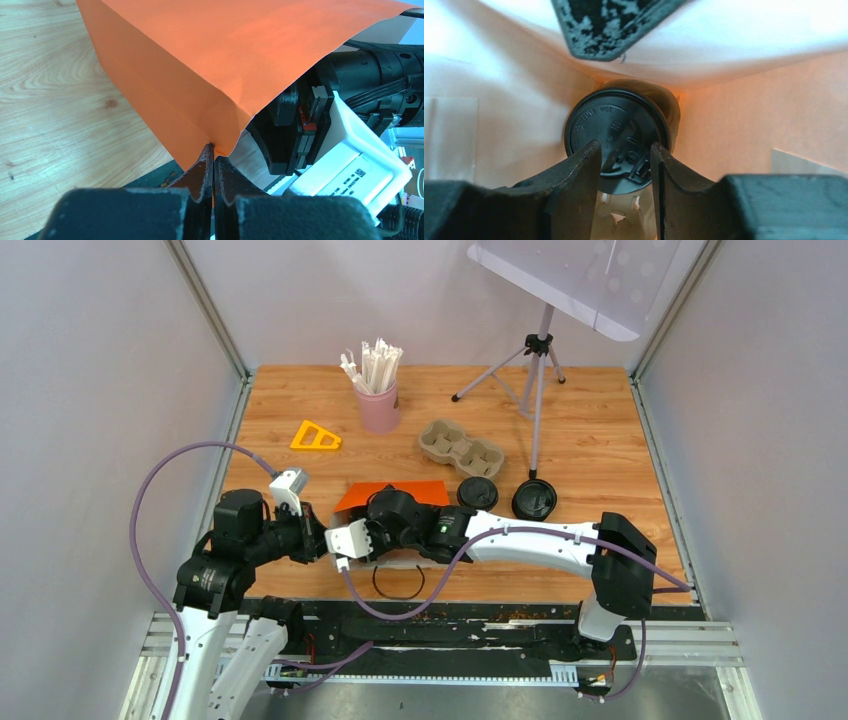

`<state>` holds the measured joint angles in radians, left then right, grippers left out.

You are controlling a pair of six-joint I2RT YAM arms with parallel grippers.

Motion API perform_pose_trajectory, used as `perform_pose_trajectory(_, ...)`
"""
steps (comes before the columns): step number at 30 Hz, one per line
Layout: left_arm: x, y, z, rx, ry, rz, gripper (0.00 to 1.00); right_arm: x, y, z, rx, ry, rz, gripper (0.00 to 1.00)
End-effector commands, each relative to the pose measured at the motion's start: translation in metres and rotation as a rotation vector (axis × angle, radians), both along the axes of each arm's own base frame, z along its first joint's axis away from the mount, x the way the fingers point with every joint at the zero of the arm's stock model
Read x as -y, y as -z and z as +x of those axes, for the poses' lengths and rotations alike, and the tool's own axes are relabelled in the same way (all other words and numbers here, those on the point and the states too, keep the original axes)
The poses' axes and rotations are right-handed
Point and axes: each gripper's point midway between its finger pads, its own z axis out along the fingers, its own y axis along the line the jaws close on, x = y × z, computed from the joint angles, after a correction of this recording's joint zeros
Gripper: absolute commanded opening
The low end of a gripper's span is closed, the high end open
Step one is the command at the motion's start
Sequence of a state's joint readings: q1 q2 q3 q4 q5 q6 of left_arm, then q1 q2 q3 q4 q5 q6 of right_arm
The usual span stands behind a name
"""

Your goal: Pack the takeout coffee

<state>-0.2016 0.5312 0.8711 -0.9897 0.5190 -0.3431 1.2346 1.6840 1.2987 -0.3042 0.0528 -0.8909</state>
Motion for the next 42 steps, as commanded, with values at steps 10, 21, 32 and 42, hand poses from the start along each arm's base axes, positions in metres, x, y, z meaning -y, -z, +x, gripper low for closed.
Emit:
perform_pose_trajectory(10,0.003,-0.005,0.004,0.028,0.012,-0.014,0.00,-0.004,-0.039,-0.001,0.004,0.022,0.129,0.44)
perform_pose_trajectory(21,0.004,-0.006,0.004,0.026,0.012,-0.018,0.00,-0.008,-0.026,-0.006,-0.017,-0.010,0.119,0.14)
perform_pose_trajectory(32,0.005,-0.005,0.003,0.020,0.020,-0.025,0.00,-0.015,-0.013,0.014,0.006,0.047,0.152,0.12)
perform_pose_trajectory(42,0.006,-0.005,0.003,0.018,0.029,-0.029,0.00,-0.012,0.005,0.026,0.029,0.106,0.141,0.11)
